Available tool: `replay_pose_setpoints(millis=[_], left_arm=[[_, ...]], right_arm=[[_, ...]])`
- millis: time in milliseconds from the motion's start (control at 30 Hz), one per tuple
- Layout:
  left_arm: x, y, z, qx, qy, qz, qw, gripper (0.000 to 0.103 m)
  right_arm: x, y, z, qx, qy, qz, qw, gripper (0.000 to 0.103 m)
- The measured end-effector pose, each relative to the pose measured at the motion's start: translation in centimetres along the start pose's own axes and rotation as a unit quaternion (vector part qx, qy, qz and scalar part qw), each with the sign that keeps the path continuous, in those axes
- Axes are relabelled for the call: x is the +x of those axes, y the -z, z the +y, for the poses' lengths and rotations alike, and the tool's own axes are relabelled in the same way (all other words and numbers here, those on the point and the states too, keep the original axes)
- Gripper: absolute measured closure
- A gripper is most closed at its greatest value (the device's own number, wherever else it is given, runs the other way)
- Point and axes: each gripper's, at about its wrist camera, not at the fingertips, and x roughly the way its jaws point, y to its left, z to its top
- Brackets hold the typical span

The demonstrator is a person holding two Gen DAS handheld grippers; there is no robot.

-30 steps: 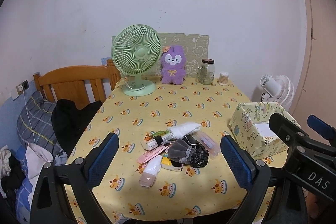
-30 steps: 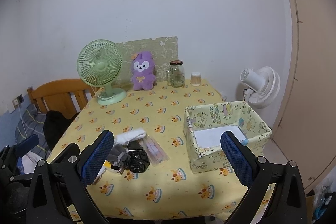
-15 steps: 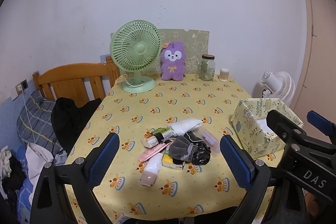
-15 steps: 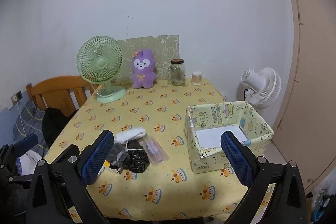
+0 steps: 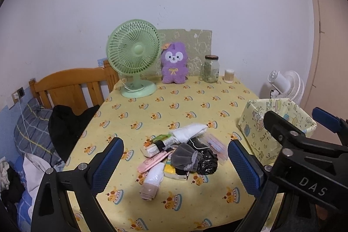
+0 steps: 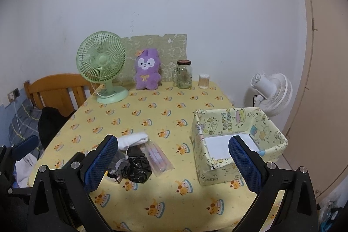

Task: Organize soft objects
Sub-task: 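Grasp the grey pouch with the left tool while the right tool grasps the black umbrella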

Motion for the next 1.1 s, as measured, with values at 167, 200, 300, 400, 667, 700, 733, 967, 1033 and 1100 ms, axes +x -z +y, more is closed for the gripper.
replay_pose_setpoints(millis=[167,200,300,400,667,700,733,967,1033,1100], left_arm=[[1.4,0.5,0.2,-0.004,-0.001,0.005,1.0,0.006],[1.7,0.6,0.3,-0.004,-0.004,0.004,1.0,0.006],[2.6,1.0,0.3,0.004,-0.013,0.006,0.9999,0.008],[3.9,1.3,0.5,0.007,-0.016,0.017,0.9997,0.01],[7.4,2.4,0.8,0.01,-0.019,0.054,0.9983,0.01],[7.8,2.5,0.7,0.012,-0.017,0.057,0.9982,0.011],[8.0,2.6,0.7,0.013,-0.012,0.058,0.9981,0.011],[9.7,3.3,-0.1,0.023,0.013,0.069,0.9973,0.013],[10.2,3.4,-0.4,0.025,0.017,0.073,0.9968,0.015],[10.7,3.6,-0.5,0.026,0.023,0.08,0.9962,0.023]], right_arm=[[1.6,0.2,0.5,-0.009,-0.002,0.004,1.0,0.0],[1.8,0.2,0.7,-0.011,-0.001,0.003,1.0,0.0],[2.8,0.6,1.2,-0.022,0.004,-0.008,1.0,0.0],[4.1,1.0,1.6,-0.028,0.005,-0.003,1.0,0.0],[8.7,2.7,2.3,-0.006,-0.005,0.062,0.998,0.001],[9.0,2.8,2.4,-0.009,-0.003,0.062,0.998,0.001],[9.3,3.0,2.6,-0.013,-0.002,0.061,0.998,0.001],[10.6,3.5,3.1,-0.034,-0.001,0.063,0.997,0.005],[10.9,3.8,3.1,-0.038,0.0,0.063,0.997,0.005],[11.3,4.0,3.1,-0.04,0.001,0.068,0.997,0.005]])
